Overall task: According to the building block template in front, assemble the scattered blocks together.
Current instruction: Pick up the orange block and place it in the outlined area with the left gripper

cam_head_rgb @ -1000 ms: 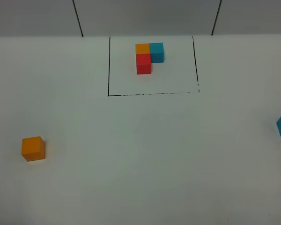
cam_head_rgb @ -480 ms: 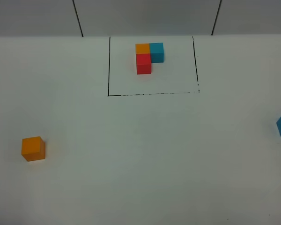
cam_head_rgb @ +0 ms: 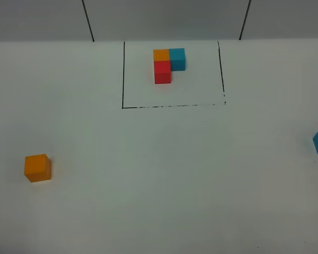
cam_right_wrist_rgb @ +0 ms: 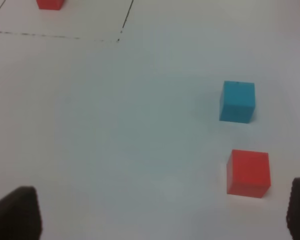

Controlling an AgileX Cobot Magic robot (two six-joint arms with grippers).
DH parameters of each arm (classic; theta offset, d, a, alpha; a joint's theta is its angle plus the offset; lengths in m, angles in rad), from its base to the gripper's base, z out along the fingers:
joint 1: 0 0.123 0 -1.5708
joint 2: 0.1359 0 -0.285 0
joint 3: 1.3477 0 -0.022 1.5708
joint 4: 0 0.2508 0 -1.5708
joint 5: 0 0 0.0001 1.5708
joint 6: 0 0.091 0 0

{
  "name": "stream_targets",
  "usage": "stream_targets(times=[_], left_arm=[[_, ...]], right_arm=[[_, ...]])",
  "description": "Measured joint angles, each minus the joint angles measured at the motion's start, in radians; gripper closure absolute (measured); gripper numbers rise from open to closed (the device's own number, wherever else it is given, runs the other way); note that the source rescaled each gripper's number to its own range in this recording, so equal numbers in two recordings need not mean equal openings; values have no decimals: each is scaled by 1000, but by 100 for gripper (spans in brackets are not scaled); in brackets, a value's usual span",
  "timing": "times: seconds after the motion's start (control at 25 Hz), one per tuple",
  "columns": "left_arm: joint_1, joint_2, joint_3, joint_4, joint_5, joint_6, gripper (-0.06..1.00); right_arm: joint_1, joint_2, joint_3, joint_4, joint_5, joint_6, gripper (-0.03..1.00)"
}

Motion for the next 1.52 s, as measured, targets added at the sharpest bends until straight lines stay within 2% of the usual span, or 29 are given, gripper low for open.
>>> stream_targets(times=[0.16, 0.24, 0.36, 0.68, 0.92, 1.2, 1.52], left_arm=[[0, 138, -49, -4, -107, -4, 13], [0, 261, -82, -18, -115, -12, 2], [0, 487, -133, -27, -113, -12, -5], [0, 1017, -199, -27, -98, -12, -6], [0, 1301, -234, -27, -223, -67, -6], [0, 1524, -245, -43, -375, -76, -6], [0, 1617, -300, -62, -402, -76, -5]], right_arm=[[0, 0, 0, 0, 0, 0, -3], [0, 0, 0, 0, 0, 0, -3], [0, 0, 0, 0, 0, 0, -3], [0, 0, 0, 0, 0, 1, -3], [0, 0, 0, 0, 0, 1, -3], [0, 0, 0, 0, 0, 2, -3], [0, 0, 0, 2, 0, 3, -3]])
